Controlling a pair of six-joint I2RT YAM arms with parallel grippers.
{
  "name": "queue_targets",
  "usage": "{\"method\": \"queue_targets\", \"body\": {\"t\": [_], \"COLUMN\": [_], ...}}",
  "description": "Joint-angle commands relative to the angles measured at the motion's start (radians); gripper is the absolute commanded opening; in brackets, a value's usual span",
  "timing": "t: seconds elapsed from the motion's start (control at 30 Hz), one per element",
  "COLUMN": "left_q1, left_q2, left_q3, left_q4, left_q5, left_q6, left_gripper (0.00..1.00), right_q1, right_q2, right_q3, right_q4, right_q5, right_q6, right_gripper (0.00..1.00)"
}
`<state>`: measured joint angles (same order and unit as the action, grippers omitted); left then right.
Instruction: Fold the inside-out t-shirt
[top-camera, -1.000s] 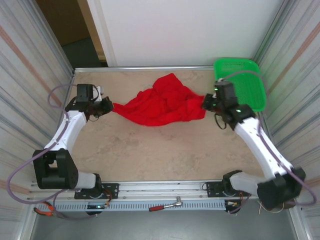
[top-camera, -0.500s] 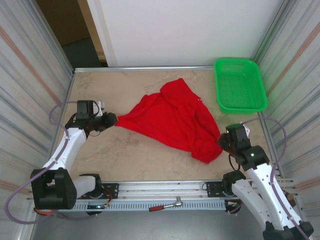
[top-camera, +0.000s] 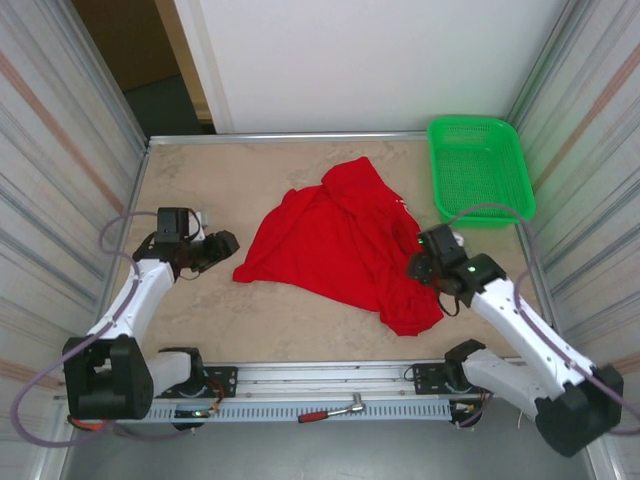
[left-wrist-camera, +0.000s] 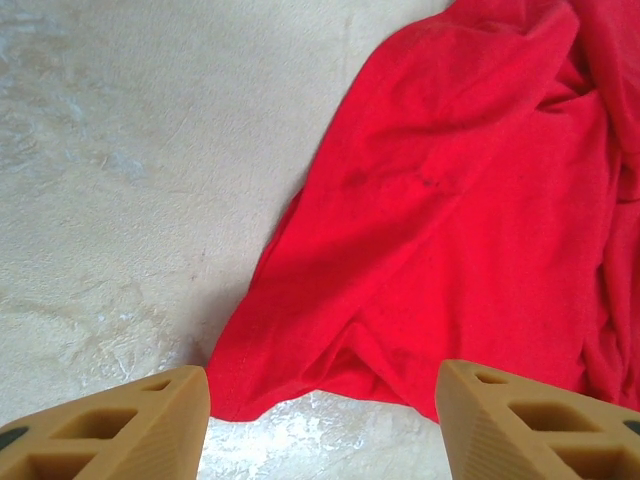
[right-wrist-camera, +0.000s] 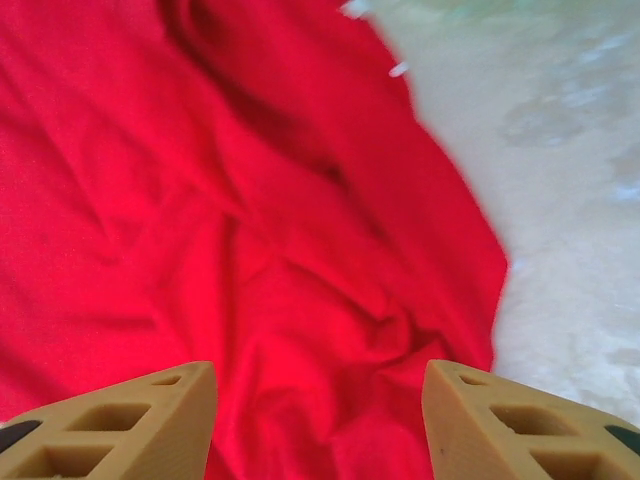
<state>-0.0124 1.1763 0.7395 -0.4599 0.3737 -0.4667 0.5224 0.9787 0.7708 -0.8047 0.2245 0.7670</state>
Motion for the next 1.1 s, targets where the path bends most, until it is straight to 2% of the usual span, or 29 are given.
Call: {"method": "queue_targets", "body": {"t": [0.0, 0.07, 0.27, 0.6, 0.7, 0.8, 0.83, 0.87, 0.93, 0.97, 1.07], "left_q1": [-0.008, -0.03, -0.124, -0.271, -0.288, -0.294, -0.294, -0.294, -0.29, -0.284, -0.247], "left_q2": [0.058, 0.109, 0.323, 0.878, 1.014, 1.086, 1.1, 1.109, 1.12, 1.116, 1.062], "left_q3": [0.033, 0.058, 0.219, 0.879, 1.01, 1.071, 1.077, 1.081, 1.097, 1.108, 1.112], "left_q4": [0.031, 0.039, 0.111, -0.005, -0.059, -0.081, -0.078, -0.072, -0.074, -0.08, -0.07], "left_q5": [-0.007, -0.021, -0.084, -0.153, -0.151, -0.127, -0.111, -0.1, -0.1, -0.109, -0.112], "left_q6": [0.037, 0.05, 0.096, 0.367, 0.397, 0.393, 0.387, 0.384, 0.378, 0.37, 0.344], "left_gripper": [0.63, 0.63, 0.65, 0.69, 0.7, 0.7, 0.66, 0.58, 0.14, 0.0, 0.0], "right_q1": [0.117, 0.169, 0.224, 0.195, 0.177, 0.153, 0.143, 0.134, 0.11, 0.093, 0.053], "right_q2": [0.108, 0.174, 0.296, 0.267, 0.26, 0.252, 0.249, 0.246, 0.24, 0.238, 0.237], "right_q3": [0.015, 0.013, 0.0, -0.077, -0.087, -0.093, -0.096, -0.101, -0.112, -0.118, -0.141], "right_q4": [0.038, 0.057, 0.079, 0.076, 0.079, 0.079, 0.082, 0.086, 0.095, 0.102, 0.13], "right_q5": [0.041, 0.084, 0.13, 0.143, 0.133, 0.122, 0.114, 0.109, 0.089, 0.076, 0.033], "right_q6": [0.005, 0.025, 0.087, 0.172, 0.183, 0.186, 0.187, 0.187, 0.189, 0.19, 0.19], "right_gripper": [0.61, 0.65, 0.68, 0.7, 0.7, 0.7, 0.7, 0.7, 0.7, 0.7, 0.69]}}
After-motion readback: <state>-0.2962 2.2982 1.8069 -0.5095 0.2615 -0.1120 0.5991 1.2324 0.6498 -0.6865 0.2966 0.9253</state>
